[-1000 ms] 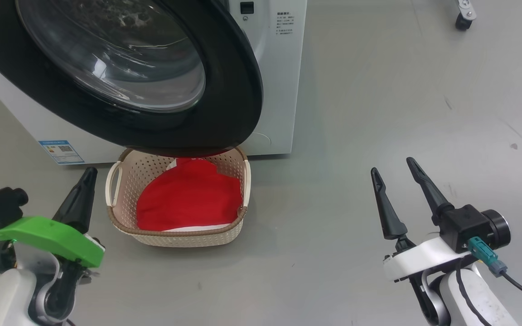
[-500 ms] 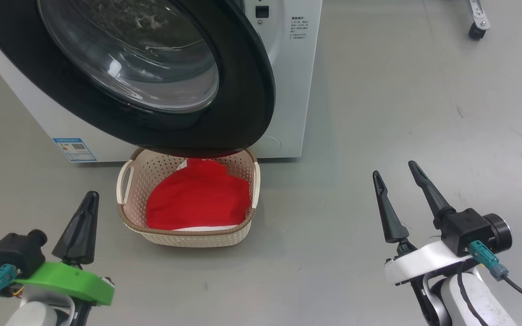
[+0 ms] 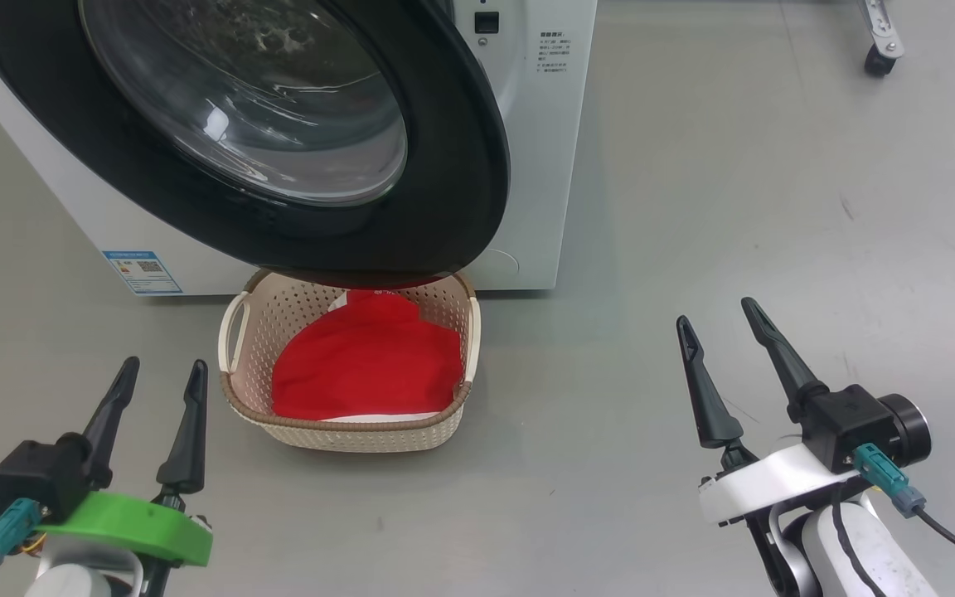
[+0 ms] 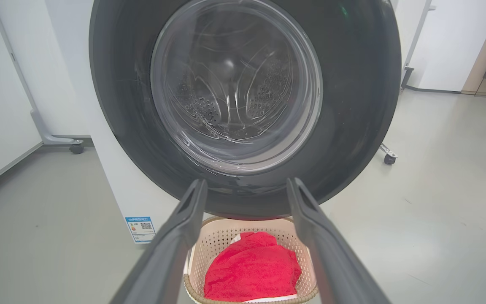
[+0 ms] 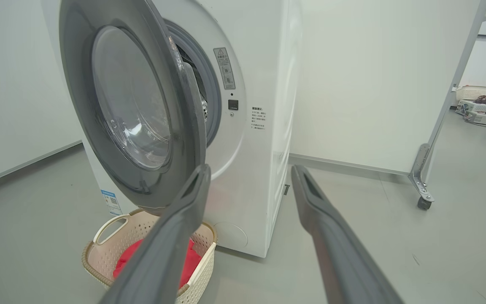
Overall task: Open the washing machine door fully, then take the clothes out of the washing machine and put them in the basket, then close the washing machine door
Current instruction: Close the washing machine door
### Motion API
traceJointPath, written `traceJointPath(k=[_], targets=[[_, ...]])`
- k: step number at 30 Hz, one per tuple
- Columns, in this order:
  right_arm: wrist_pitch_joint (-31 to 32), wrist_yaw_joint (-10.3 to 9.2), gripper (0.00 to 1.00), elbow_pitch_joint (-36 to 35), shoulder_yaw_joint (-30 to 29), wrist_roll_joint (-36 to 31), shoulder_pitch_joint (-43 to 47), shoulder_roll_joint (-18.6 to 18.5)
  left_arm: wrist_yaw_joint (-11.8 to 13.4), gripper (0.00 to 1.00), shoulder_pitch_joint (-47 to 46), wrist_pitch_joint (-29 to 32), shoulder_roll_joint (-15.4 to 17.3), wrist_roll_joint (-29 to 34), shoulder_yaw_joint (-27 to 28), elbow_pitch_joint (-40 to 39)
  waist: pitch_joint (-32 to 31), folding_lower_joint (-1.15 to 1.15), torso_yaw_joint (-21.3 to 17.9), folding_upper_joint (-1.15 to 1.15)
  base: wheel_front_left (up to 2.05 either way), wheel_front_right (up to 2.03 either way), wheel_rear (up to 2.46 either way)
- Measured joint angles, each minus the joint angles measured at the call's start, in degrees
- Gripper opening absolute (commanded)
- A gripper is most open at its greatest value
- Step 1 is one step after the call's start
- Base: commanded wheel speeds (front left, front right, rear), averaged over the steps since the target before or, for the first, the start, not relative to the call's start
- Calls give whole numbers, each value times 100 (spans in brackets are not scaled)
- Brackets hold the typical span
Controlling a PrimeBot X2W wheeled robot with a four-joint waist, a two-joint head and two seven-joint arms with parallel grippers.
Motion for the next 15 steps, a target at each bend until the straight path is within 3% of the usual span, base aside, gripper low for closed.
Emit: traceJointPath(k=[15], targets=[[0, 0, 100, -23, -1, 0, 2, -1, -10, 100, 165, 0, -314, 290, 349, -324, -13, 0, 47, 0, 0, 0, 0]])
